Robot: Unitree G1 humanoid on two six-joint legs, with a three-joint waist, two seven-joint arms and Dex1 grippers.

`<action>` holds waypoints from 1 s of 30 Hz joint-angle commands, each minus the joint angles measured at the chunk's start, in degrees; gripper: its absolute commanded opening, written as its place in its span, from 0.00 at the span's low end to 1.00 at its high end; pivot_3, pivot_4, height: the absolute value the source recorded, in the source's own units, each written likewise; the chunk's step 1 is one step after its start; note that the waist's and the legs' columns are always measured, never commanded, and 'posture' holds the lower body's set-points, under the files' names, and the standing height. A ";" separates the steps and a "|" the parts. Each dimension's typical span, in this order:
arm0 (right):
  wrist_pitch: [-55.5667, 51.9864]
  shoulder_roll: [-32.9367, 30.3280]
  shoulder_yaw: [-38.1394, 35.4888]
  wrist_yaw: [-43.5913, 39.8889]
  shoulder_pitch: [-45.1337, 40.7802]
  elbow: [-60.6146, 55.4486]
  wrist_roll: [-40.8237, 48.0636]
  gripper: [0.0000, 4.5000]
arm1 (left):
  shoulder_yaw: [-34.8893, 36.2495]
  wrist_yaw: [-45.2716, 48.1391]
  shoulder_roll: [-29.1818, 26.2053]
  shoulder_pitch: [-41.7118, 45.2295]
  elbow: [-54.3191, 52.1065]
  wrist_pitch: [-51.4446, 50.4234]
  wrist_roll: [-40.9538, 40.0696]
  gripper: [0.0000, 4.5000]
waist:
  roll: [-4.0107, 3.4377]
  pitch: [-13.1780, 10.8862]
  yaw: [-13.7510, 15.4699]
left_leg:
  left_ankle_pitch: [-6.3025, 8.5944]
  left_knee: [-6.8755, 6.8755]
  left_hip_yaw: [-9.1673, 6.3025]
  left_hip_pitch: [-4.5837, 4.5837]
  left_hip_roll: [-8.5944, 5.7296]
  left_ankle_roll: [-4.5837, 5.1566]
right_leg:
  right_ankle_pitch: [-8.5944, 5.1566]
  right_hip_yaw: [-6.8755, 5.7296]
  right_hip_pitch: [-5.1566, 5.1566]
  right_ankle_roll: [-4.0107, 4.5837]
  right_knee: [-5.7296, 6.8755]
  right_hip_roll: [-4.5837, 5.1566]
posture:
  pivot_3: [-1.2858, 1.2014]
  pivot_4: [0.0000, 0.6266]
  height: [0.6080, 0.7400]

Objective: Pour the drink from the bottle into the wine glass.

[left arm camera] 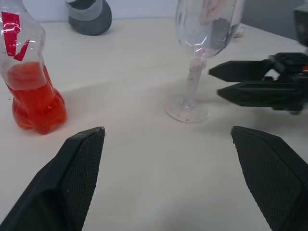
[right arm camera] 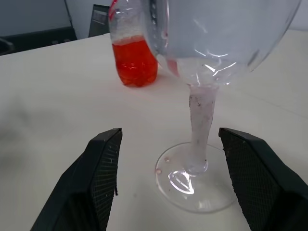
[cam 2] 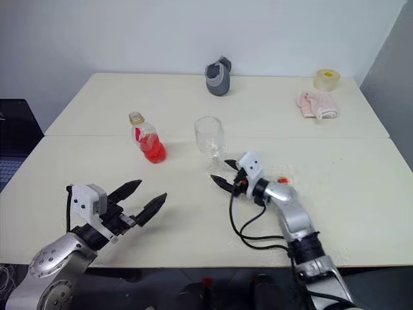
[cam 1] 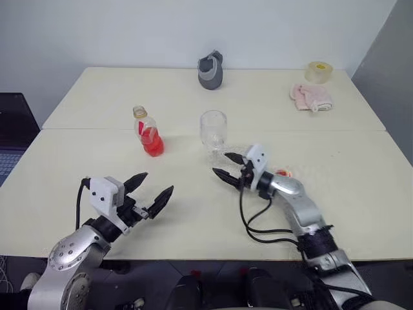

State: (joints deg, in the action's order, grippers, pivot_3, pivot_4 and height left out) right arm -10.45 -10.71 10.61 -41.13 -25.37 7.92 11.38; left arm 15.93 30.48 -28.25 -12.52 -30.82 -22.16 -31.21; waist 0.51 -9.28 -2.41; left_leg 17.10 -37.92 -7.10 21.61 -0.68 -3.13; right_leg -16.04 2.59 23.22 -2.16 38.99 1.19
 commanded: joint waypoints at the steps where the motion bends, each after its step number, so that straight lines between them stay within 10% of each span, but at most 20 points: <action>1: -6.17 -4.09 -1.11 -3.42 4.03 -14.43 5.29 0.77 | 2.03 -2.61 0.01 3.29 3.51 1.83 2.48 1.00 | 0.00 0.00 0.23 | 0.00 0.00 -0.02 0.01 0.02 0.00 | 0.00 -0.03 0.00 0.00 -0.01 -0.01 | 0.52 0.24 1.00; 10: -17.01 -15.87 -4.53 -7.37 13.59 -37.63 17.22 0.77 | 3.82 -8.50 1.60 11.93 12.68 4.82 6.69 1.00 | 0.04 0.01 0.70 | 0.01 -0.02 -0.06 0.02 0.03 0.01 | 0.00 -0.08 -0.03 0.00 -0.03 -0.02 | 0.52 0.24 1.00; 30: -21.76 -14.62 -4.69 -0.42 11.12 -42.59 21.68 0.77 | -0.19 -3.02 1.37 30.63 37.23 13.22 11.15 1.00 | 0.09 0.03 0.67 | -0.09 -0.04 -0.07 0.04 -0.01 -0.16 | 0.00 -0.12 -0.03 0.00 -0.03 -0.02 | 0.52 0.24 1.00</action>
State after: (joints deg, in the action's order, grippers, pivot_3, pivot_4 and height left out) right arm -32.09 -25.72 6.42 -42.14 -13.12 -32.38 31.67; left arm 15.68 26.54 -26.51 16.94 5.78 -10.59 -20.29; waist 0.60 -9.26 -1.74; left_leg 17.01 -37.96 -7.16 21.65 -0.68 -3.29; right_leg -16.05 2.47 23.19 -2.16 38.96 1.17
